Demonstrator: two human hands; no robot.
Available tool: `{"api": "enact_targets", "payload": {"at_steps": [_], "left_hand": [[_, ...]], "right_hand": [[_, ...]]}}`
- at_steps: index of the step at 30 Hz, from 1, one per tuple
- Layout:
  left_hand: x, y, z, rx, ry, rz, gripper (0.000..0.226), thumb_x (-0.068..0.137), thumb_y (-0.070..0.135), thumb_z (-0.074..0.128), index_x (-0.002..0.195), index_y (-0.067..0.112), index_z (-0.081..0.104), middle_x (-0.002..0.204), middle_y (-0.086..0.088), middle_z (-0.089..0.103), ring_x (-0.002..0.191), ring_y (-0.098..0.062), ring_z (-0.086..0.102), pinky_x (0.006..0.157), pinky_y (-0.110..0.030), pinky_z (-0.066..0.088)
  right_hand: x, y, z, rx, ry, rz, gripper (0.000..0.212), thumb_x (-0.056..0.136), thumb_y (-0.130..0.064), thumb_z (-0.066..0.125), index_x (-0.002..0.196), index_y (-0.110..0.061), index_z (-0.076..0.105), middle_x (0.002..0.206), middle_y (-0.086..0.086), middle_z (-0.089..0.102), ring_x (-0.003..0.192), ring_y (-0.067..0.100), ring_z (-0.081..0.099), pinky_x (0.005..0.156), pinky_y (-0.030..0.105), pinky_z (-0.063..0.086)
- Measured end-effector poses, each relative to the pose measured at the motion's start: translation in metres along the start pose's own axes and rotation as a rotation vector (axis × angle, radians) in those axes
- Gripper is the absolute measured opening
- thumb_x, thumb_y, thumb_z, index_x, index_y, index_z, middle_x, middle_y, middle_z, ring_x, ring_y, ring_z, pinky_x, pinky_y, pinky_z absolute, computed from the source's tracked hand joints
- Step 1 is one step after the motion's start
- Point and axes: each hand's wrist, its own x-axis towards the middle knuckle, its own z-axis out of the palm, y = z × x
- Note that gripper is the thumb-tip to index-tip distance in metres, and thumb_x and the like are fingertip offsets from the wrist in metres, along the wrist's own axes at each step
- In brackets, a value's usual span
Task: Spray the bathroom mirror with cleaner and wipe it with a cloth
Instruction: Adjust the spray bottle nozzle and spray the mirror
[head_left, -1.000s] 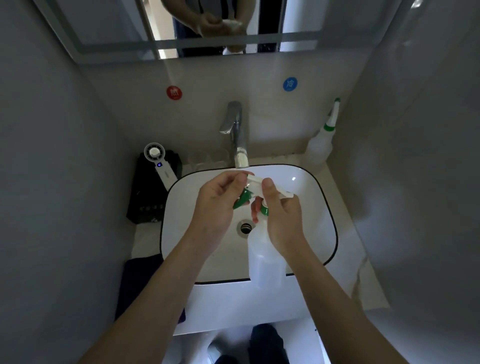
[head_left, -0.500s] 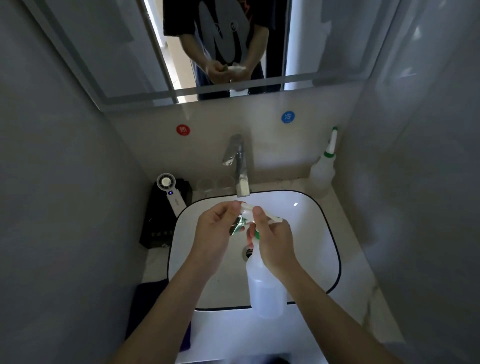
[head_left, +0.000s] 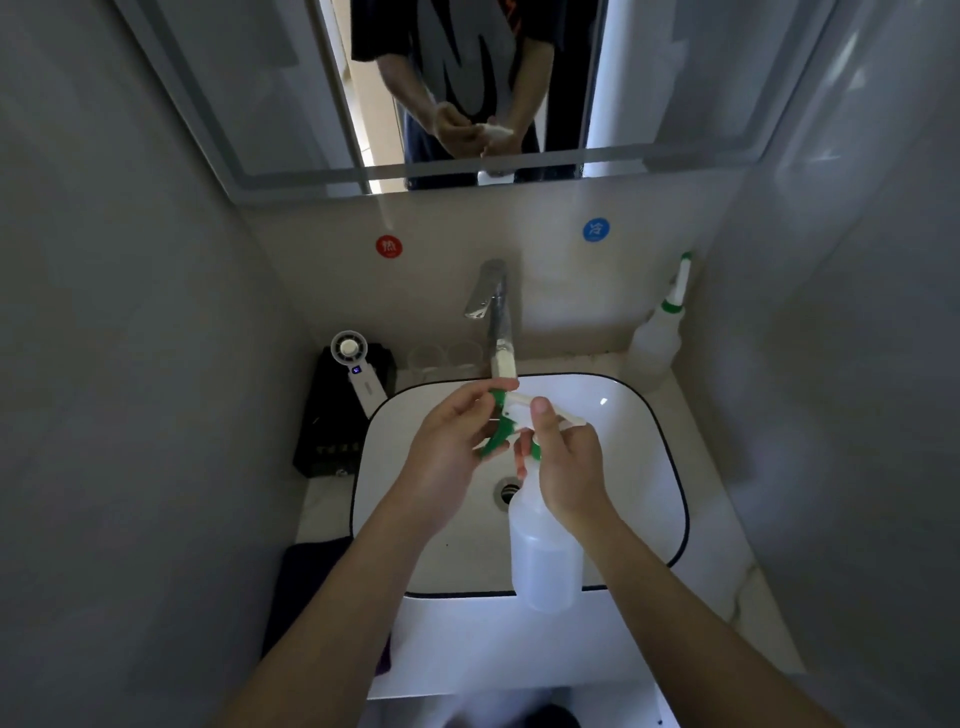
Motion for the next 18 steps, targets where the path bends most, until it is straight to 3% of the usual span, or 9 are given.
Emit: {"api": "enact_targets", "payload": {"at_steps": [3,6,9,13,15,18], "left_hand": [[0.002,-0.002,0.003,0.026,0.028,0.010,0.027,0.107,0.013,0.045,0.117,0.008,0.069,0.108,-0.011,0.071,0.097,-0.021,0.067,0.090,-0.036,0.054],[0.007,-0.004,0.003,0.035,0.058,0.040,0.028,0.107,0.011,0.045,0.122,-0.003,0.065,0.113,-0.023,0.068,0.101,-0.030,0.063,0.103,-0.047,0.048],[0.011,-0.007,0.002,0.075,0.071,0.059,0.026,0.107,0.016,0.048,0.112,0.004,0.071,0.107,-0.022,0.071,0.096,-0.029,0.064,0.096,-0.046,0.050],[0.013,-0.008,0.004,0.091,0.098,0.068,0.027,0.105,0.027,0.055,0.099,0.008,0.073,0.094,-0.022,0.065,0.088,-0.028,0.057,0.087,-0.043,0.047],[0.012,-0.008,0.007,0.095,0.106,0.075,0.030,0.104,0.031,0.056,0.099,0.006,0.072,0.098,-0.030,0.065,0.088,-0.027,0.057,0.088,-0.044,0.048],[0.012,-0.009,0.009,0.117,0.116,0.095,0.036,0.104,0.037,0.054,0.101,0.006,0.071,0.102,-0.027,0.066,0.087,-0.024,0.059,0.088,-0.042,0.052]], "right_hand": [[0.001,0.000,0.002,-0.032,0.029,0.023,0.073,0.090,-0.074,0.045,0.074,-0.007,0.067,0.063,0.015,0.064,0.059,0.022,0.060,0.061,0.033,0.051],[0.002,-0.001,0.005,-0.041,0.067,0.058,0.069,0.086,-0.067,0.044,0.079,-0.003,0.069,0.063,0.012,0.064,0.056,0.017,0.059,0.058,0.028,0.050],[0.001,0.000,0.006,-0.051,0.101,0.040,0.063,0.099,-0.055,0.045,0.074,-0.001,0.068,0.055,0.007,0.061,0.048,0.009,0.055,0.051,0.018,0.045],[-0.004,0.003,0.007,-0.057,0.147,0.008,0.064,0.104,-0.045,0.046,0.064,0.001,0.063,0.048,0.003,0.059,0.043,0.005,0.053,0.050,0.013,0.042],[-0.006,0.003,0.008,-0.070,0.162,0.004,0.063,0.105,-0.044,0.045,0.064,0.000,0.064,0.048,0.003,0.060,0.044,0.005,0.054,0.050,0.013,0.042],[-0.009,0.001,0.009,-0.078,0.180,-0.007,0.061,0.106,-0.042,0.045,0.069,0.001,0.067,0.050,0.004,0.061,0.045,0.006,0.054,0.052,0.013,0.043]]}}
